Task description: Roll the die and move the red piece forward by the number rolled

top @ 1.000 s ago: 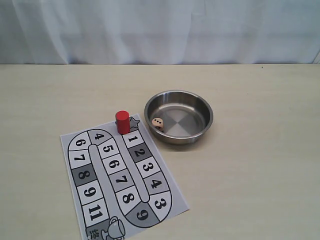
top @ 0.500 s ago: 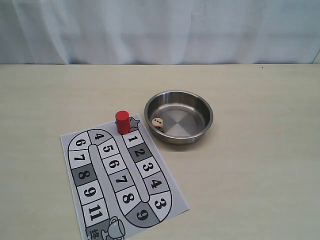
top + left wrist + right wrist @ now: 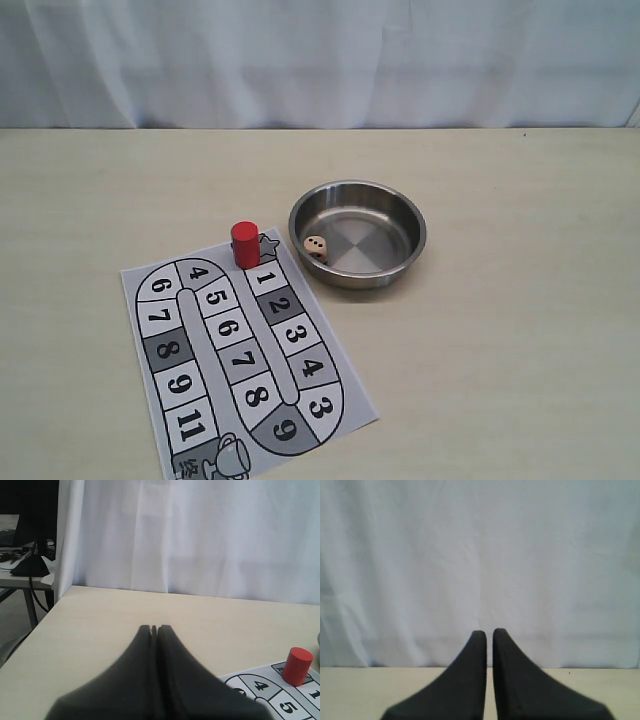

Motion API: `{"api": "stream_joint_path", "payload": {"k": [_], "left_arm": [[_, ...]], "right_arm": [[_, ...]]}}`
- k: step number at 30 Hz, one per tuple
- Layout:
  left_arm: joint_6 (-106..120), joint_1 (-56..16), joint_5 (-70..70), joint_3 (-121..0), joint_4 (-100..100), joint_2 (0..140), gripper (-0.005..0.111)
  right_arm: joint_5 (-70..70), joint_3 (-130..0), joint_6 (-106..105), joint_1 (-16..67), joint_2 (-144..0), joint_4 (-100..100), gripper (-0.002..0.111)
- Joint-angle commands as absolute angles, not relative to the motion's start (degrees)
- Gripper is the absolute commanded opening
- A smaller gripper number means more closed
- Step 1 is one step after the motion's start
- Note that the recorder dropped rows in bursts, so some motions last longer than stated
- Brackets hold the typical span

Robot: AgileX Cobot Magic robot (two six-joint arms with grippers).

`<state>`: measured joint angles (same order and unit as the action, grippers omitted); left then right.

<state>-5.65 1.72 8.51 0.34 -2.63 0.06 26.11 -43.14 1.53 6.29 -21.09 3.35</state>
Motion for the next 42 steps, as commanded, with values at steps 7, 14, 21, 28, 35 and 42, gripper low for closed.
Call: {"api": "stream_joint_path", "payload": {"k": [7,14,21,28,35,42], "left_arm": [[-5.76,1.36,8.15,0.0,-2.44,0.0,0.0],[-5.76,1.36,8.15,0.0,-2.44,0.0,0.0],[-5.76,1.36,8.26,0.0,-2.44,0.0,0.0],[-5.76,1.36,8.26,0.0,-2.44,0.0,0.0],[-5.76,1.36,8.26,0.0,-2.44,0.0,0.0],[-5.76,1.36,8.26,0.0,-2.44,0.0,0.0]], "right_arm": [[27.53,-46.87,-1.3,6.15,-36.54,5.44,0.028],[29.89,-49.97,-1.92,6.15,-45.49,8.14,0.045],[33.04,-54.58,-11.25,6.15,-55.37,14.8,0.045],[37.39,-59.15,-16.5,6.15,-65.4,18.69,0.045],[42.24,-63.0,-20.38,6.15,-74.11,22.84,0.051],[41.85,-63.22,-24.45,8.95,-79.87,24.56,0.052]]}}
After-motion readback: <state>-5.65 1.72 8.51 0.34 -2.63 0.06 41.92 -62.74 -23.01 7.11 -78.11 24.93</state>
